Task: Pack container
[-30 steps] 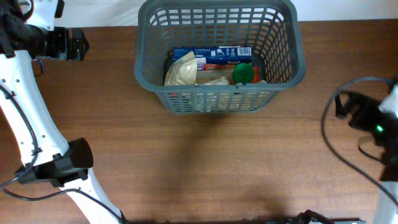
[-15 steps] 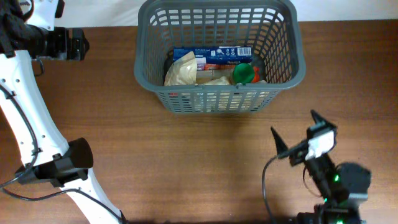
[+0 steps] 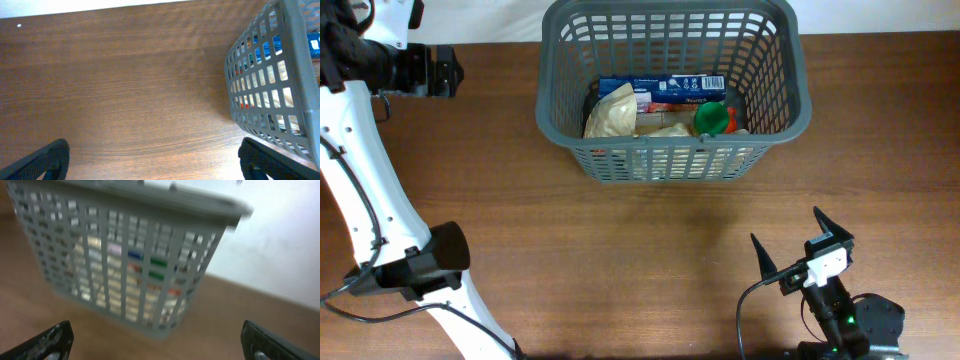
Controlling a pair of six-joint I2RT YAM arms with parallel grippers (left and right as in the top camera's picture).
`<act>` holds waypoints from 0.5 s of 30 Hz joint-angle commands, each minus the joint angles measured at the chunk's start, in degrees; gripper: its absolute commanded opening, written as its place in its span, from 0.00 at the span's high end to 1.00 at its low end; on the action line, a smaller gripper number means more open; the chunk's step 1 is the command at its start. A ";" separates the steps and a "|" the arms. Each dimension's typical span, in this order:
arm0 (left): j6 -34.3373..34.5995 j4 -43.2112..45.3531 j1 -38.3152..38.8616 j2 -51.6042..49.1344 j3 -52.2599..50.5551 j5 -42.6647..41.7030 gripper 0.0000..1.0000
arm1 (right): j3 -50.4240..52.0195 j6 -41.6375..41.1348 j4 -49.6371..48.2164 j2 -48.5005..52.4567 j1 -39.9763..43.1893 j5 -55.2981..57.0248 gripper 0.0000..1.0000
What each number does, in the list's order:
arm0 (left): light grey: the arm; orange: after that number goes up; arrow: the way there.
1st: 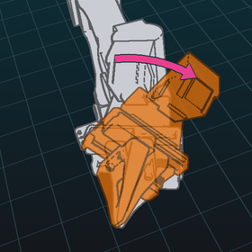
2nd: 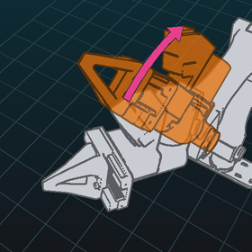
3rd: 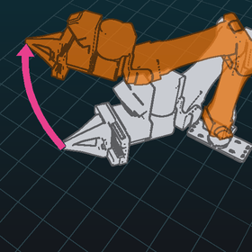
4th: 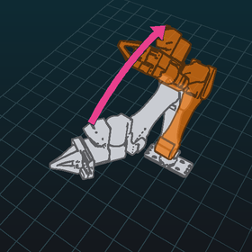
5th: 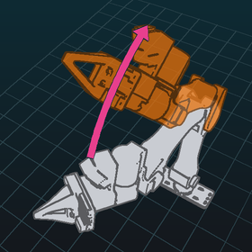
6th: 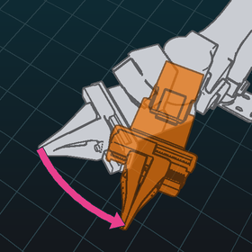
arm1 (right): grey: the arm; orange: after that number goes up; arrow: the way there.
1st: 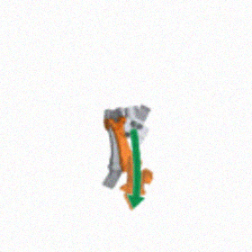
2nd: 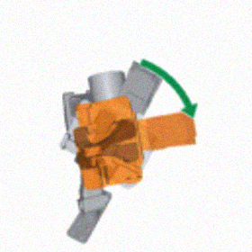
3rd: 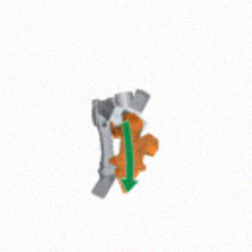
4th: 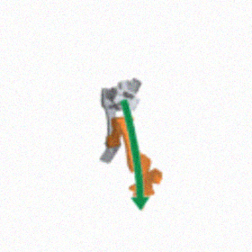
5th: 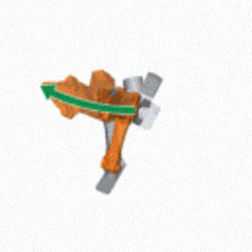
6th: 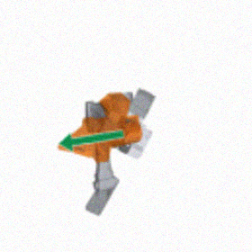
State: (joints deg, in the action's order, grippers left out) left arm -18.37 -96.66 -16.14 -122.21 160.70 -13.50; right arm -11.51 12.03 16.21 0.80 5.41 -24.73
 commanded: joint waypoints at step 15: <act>0.37 0.00 -0.04 0.09 -0.11 -0.22 0.01 | 0.48 -0.04 21.90 -0.61 -0.52 1.40 0.01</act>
State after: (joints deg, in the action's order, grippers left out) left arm -18.37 -96.66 -16.14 -122.21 160.70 -13.50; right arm -11.18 12.01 36.97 0.80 5.41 -23.64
